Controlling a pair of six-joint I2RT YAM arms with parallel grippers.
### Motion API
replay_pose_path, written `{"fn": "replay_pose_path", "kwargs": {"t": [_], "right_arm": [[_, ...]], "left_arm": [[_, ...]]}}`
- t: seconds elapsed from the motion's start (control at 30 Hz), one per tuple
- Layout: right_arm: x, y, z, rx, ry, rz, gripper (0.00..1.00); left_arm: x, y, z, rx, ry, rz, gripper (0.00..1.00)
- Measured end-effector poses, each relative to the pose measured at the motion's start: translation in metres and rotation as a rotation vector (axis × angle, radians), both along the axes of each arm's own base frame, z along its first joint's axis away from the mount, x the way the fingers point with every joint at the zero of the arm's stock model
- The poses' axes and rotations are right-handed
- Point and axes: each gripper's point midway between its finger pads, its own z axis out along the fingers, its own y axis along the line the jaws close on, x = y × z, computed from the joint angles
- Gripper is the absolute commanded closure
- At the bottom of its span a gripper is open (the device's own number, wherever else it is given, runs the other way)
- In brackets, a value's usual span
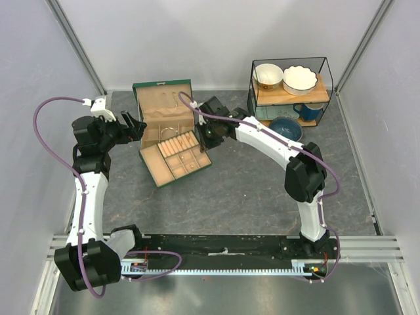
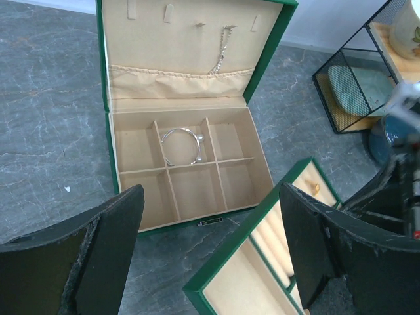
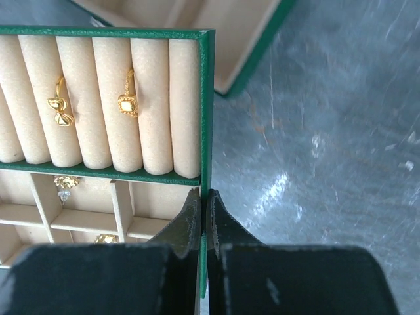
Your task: Organize the mixed jewelry
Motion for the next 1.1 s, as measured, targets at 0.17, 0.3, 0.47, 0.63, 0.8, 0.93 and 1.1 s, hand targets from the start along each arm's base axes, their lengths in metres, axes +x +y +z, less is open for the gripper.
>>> {"fn": "replay_pose_path", "kwargs": {"t": [0.17,0.3,0.47,0.63,0.8,0.93,1.1], "right_arm": [[0.021,0.014,0.045,0.075,-0.098,-0.024,1.00],[0.035,0.009,0.054,0.065,-0.129,-0.068,1.00],[0.065,0.006,0.045,0.038,-0.159,-0.126,1.00],[0.092,0.005,0.030,0.010,-0.173,-0.175,1.00],[0.104,0.004,0.015,-0.004,-0.163,-0.195,1.00],[0.107,0.004,0.003,-0.019,-0.150,-0.202,1.00],[0.106,0.003,0.001,-0.024,-0.144,-0.203,1.00]], "left_arm": [[0.000,0.001,0.000,0.000,0.000,0.002,0.09],[0.000,0.001,0.000,0.000,0.000,0.002,0.09],[0.000,0.001,0.000,0.000,0.000,0.002,0.09],[0.000,0.001,0.000,0.001,-0.002,0.003,0.09],[0.007,0.003,-0.010,0.011,-0.006,0.000,0.09],[0.022,0.007,-0.040,-0.009,0.055,-0.009,0.10],[0.044,0.021,-0.095,-0.086,0.212,-0.002,0.11]]}}
